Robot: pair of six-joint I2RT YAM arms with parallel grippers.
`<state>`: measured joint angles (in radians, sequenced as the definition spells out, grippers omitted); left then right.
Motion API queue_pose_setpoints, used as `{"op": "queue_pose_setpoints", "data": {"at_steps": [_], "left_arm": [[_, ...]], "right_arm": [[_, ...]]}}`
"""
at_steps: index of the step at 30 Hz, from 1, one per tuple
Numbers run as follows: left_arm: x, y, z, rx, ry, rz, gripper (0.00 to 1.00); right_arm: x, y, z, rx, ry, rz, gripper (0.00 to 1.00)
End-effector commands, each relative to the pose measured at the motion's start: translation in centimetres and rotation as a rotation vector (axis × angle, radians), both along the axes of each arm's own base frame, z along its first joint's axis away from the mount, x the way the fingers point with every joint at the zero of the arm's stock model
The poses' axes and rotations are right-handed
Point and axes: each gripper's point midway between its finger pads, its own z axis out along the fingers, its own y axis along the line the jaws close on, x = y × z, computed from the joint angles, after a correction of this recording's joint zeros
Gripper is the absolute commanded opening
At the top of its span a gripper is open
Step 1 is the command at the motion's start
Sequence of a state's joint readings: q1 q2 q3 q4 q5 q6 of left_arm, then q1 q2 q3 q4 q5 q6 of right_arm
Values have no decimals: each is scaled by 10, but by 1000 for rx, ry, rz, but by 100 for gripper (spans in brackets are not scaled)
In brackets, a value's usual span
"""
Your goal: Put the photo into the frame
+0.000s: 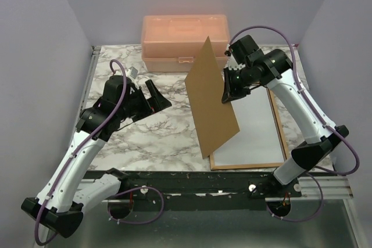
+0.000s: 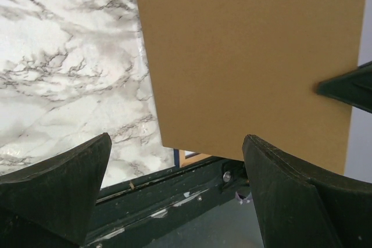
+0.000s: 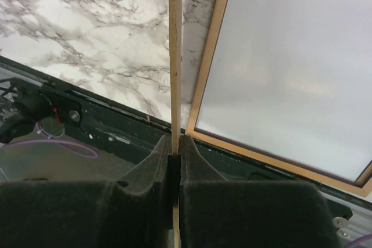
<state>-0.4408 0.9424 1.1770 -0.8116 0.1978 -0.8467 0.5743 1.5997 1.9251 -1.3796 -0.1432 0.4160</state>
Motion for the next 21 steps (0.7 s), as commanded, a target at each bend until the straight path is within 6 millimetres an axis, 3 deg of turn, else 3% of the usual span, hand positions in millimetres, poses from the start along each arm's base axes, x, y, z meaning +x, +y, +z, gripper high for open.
{"op": "queue_pose_setpoints", "data": {"at_steps": [1, 10, 15, 21], "left_arm": [[-3, 5, -14, 19, 15, 23, 99], [-2, 6, -22, 39, 26, 19, 99], [-1, 5, -24, 43, 30, 14, 99], [0, 5, -24, 48, 26, 14, 99]], "right_arm": [[-8, 2, -1, -56, -1, -39, 1], [-14, -6, -25, -177, 1, -92, 1], [-20, 3, -35, -218, 7, -77, 1], [-8, 6, -13, -193, -76, -110, 1]]}}
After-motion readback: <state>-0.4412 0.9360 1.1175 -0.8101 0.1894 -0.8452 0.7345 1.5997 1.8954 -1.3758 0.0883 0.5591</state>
